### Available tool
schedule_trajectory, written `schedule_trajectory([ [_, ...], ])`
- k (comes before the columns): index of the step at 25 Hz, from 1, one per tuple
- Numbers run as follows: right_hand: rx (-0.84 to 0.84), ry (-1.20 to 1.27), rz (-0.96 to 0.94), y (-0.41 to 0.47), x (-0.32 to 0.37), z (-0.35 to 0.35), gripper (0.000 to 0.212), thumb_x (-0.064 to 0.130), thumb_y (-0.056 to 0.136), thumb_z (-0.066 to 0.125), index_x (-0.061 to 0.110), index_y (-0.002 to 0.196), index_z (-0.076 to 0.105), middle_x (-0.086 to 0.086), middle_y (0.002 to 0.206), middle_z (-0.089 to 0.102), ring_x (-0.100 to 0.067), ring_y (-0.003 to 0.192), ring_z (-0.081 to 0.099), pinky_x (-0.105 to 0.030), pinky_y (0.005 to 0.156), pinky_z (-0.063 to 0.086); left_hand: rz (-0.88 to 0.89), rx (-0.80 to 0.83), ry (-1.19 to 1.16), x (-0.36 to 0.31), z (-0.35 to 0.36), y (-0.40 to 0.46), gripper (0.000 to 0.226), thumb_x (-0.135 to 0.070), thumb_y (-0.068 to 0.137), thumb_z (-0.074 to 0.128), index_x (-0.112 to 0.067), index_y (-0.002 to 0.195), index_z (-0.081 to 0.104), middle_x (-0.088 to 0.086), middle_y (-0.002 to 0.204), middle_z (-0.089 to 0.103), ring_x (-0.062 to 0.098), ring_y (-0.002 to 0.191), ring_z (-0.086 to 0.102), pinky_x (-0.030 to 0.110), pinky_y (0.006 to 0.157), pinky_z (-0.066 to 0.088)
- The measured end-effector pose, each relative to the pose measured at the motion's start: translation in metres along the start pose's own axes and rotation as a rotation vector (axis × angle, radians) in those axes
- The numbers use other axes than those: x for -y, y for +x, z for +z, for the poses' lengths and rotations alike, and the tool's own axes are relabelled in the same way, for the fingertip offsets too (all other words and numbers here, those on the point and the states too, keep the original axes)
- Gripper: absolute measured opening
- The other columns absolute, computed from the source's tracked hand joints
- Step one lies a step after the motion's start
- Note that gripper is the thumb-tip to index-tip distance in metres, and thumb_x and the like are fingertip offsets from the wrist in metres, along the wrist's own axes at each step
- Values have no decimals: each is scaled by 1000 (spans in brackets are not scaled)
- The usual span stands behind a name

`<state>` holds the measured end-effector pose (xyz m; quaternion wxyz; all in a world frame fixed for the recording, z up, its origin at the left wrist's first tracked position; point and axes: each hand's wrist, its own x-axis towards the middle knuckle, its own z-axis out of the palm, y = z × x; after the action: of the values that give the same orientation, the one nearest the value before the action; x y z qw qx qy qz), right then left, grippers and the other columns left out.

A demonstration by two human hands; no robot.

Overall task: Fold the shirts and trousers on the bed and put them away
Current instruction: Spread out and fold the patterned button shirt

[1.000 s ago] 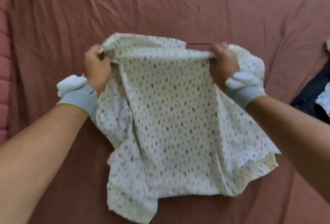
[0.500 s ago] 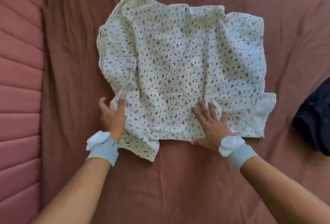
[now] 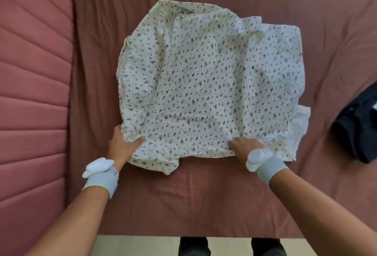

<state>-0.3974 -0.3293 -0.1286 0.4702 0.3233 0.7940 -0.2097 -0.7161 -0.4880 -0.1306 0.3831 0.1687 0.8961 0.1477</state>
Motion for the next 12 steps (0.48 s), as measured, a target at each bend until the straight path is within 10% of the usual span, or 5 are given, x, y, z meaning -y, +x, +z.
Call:
schedule_trajectory([
  [5,-10,-43,312,-17,-16,20,40,14,97,41,14,136,39,-8,131,50,-30,120,51,-44,87,49,-30,400,-65,32,-22,-15,79,-64,48,84,-18,111,69,-2,104,75,17,98,70,30,84,54],
  [8,4,-52,244,-23,-27,4,32,8,95,40,14,122,56,-4,116,62,-26,104,62,-38,86,52,-5,418,-267,0,-42,-17,53,-45,62,87,-9,98,71,10,94,76,18,81,74,27,65,59],
  [12,-561,38,339,-8,-83,-78,47,3,85,52,14,129,44,-12,132,47,-33,116,50,-48,93,44,222,201,-681,-109,-73,42,18,-29,98,56,-19,98,71,-7,89,73,4,75,68,20,67,57],
])
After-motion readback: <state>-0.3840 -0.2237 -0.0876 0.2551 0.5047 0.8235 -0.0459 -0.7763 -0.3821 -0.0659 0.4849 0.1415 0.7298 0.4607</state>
